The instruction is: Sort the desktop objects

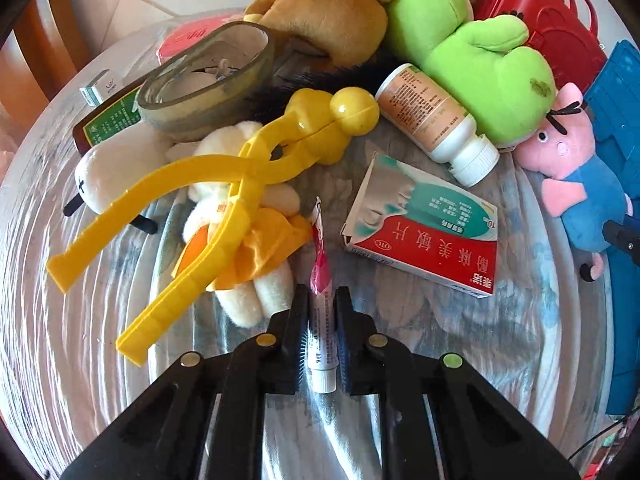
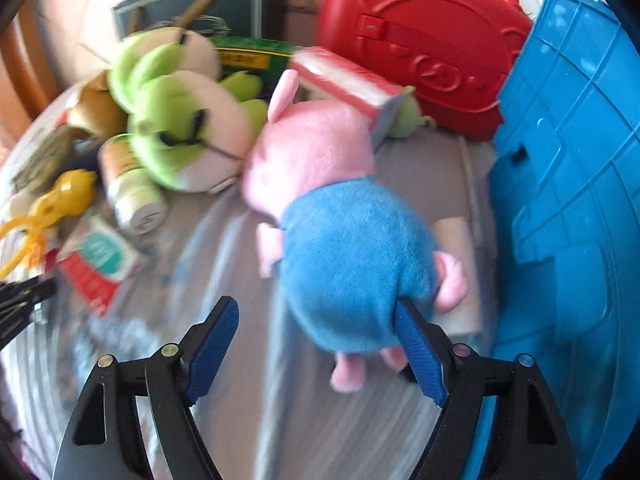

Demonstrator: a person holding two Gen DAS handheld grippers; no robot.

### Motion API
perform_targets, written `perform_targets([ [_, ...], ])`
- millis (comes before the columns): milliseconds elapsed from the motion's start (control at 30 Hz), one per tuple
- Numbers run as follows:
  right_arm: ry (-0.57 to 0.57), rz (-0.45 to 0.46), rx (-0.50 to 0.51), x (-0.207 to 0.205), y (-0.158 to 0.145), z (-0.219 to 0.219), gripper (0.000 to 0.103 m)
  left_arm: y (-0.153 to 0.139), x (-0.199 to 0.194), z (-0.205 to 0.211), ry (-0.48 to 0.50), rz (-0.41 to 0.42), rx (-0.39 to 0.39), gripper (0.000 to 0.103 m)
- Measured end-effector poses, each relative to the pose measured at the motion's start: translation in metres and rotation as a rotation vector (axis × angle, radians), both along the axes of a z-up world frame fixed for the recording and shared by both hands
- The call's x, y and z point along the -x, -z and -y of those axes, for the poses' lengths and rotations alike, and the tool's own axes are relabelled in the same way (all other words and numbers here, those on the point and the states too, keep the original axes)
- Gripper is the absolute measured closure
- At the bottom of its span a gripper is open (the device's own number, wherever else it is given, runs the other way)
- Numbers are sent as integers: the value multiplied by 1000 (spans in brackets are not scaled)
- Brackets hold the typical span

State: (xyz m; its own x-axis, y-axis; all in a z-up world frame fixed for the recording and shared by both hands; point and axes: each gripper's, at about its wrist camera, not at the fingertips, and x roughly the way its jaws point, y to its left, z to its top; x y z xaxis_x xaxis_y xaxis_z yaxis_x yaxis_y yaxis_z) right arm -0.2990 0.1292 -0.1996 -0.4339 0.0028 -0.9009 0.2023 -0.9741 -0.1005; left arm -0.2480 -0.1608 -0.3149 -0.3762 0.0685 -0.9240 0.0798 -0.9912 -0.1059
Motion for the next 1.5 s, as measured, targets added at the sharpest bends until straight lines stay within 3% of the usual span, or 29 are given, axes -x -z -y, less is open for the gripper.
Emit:
perform_targets([
  [133,-1,-25,-1,-5,-8,6,20,-4,8,-3,11,-2,2,87],
  [200,-39,-32,34,-7,-13,15,20,-1,15,-3,4,5,14,77],
  [333,-230,-6,112,-10,-9,53,16,11,26,-4,0,24,-12,76],
  [667,-543,94,81,-1,45,169,16,26,29,-4,-4,9,-4,78],
  [800,-563,76,22,11,63,187,18,29,36,0,-16,0,-19,80],
  [900,-558,124,99,25,72,187,17,32,42,-1,-17,-10,-7,83],
  [1100,-510,173,132,16,70,183,36,36,51,-2,-28,-6,15,86],
  [1200,-553,188,89,0,66,185,34,38,55,1,-27,-4,19,86],
  [1300,-586,169,57,-8,64,193,26,40,60,4,-29,-2,30,86],
  [1500,-605,152,11,2,78,220,27,44,74,17,-46,-6,31,86],
])
